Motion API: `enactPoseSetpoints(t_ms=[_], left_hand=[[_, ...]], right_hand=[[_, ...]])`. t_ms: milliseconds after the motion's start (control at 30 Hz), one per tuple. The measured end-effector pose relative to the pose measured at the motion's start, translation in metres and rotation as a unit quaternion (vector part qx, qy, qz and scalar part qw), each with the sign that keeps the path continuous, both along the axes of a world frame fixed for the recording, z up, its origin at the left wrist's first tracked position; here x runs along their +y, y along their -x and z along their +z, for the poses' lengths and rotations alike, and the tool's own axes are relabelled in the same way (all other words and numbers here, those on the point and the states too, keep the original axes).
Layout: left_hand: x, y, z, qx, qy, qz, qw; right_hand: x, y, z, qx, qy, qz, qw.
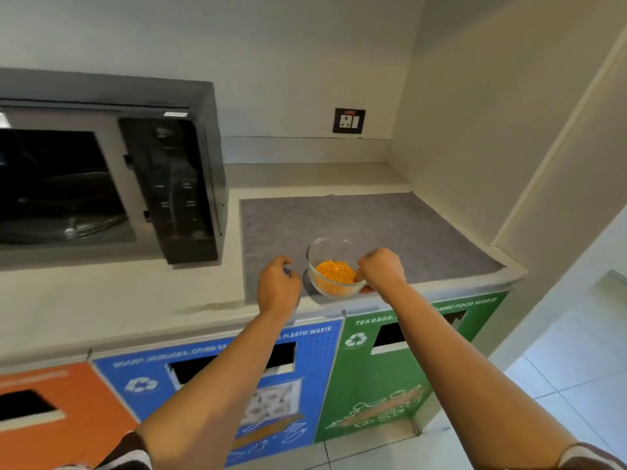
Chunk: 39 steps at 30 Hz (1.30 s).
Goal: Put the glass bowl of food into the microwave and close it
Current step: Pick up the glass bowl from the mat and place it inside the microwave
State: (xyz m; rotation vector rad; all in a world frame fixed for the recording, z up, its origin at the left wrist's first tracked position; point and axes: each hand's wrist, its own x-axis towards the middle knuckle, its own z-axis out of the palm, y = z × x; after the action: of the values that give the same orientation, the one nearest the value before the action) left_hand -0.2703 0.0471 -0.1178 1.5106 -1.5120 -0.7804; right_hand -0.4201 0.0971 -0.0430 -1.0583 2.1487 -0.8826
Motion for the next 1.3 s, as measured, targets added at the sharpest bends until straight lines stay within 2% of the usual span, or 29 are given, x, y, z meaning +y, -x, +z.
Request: enactPoseSetpoints(t_ms=[367,567,733,900,1100,1300], left_hand=[[0.045,-0.114,0.013,0.115,-0.032,0.123,0.985],[0.06,-0.192,0.021,0.255,-0.058,0.166,0.951],[0.07,-0.272,0.031,0.34,-0.072,0.152,0.925],[0.073,-0.34,0.037,0.36,-0.072,0.148,0.918],[0.073,-0.375,0.045,0.385,-0.087,0.132,0.909],[0.057,-0.376,0.052,0.414,-0.084,0.131,0.897]], right_hand=[[0.03,-0.117,0.002,0.006,-0.019,0.122,0.992],[0.03,-0.2,0.007,0.011,-0.029,0.14,0.99],[0.029,-0.287,0.007,0.001,-0.013,0.16,0.987],[0.024,-0.365,0.006,0.054,-0.02,0.189,0.98],[0.013,-0.41,0.006,0.001,-0.002,0.15,0.989],[-0.009,-0.419,0.008,0.007,0.016,0.164,0.986]])
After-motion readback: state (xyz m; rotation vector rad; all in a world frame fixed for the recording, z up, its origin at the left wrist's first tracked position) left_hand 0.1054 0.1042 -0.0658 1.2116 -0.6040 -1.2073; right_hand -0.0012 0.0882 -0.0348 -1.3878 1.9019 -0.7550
